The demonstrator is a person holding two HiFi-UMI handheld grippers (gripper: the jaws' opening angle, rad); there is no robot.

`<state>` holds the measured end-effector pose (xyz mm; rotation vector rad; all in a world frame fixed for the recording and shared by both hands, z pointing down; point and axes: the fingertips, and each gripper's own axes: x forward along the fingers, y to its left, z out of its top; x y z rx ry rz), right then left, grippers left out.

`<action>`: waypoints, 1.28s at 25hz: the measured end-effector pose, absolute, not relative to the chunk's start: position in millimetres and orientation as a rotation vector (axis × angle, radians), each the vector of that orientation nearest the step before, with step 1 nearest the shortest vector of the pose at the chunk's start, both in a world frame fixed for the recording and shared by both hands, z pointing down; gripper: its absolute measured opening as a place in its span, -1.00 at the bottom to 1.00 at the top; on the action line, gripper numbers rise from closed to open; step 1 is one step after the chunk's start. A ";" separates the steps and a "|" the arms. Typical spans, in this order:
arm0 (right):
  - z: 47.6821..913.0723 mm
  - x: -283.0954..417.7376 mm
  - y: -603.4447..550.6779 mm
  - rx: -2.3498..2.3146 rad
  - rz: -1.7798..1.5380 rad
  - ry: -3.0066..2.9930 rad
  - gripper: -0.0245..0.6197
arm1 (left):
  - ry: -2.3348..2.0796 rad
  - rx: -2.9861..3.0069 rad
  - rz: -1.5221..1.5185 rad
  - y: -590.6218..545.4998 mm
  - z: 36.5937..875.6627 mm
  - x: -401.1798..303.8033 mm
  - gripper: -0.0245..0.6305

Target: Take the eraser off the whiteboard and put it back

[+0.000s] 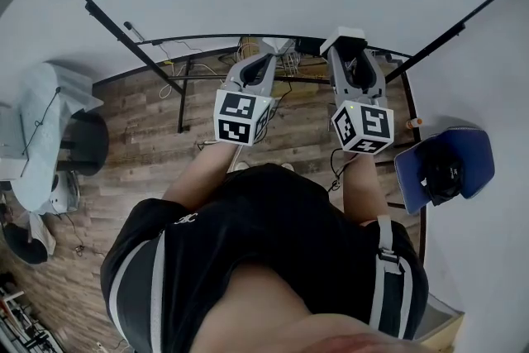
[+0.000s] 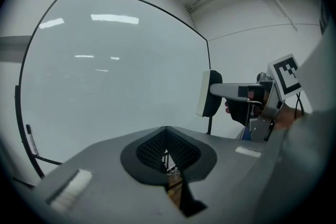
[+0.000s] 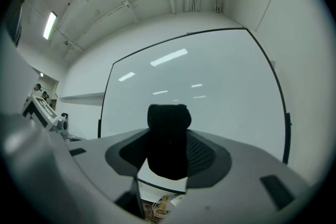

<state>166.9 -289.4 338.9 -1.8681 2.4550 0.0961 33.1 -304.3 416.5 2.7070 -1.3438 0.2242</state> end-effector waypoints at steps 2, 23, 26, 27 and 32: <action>334.2 157.1 -294.6 -1.834 0.111 2.474 -0.28 | -1.362 2.697 0.225 -304.8 416.9 27.5 -0.90; 283.1 52.8 -408.9 -1.687 0.086 2.551 -0.28 | -1.638 2.513 0.207 -304.3 418.7 -61.1 -0.90; 275.7 41.9 -429.7 -1.718 0.101 2.545 -0.28 | -1.676 2.487 0.196 -303.9 416.7 -73.5 -0.90; 274.7 39.5 -436.2 -1.736 0.107 2.541 -0.28 | -1.689 2.479 0.196 -303.4 416.9 -77.6 -0.90; 274.6 29.3 -465.5 -1.835 0.116 2.518 -0.28 | -1.749 2.443 0.194 -301.2 417.1 -99.0 -0.90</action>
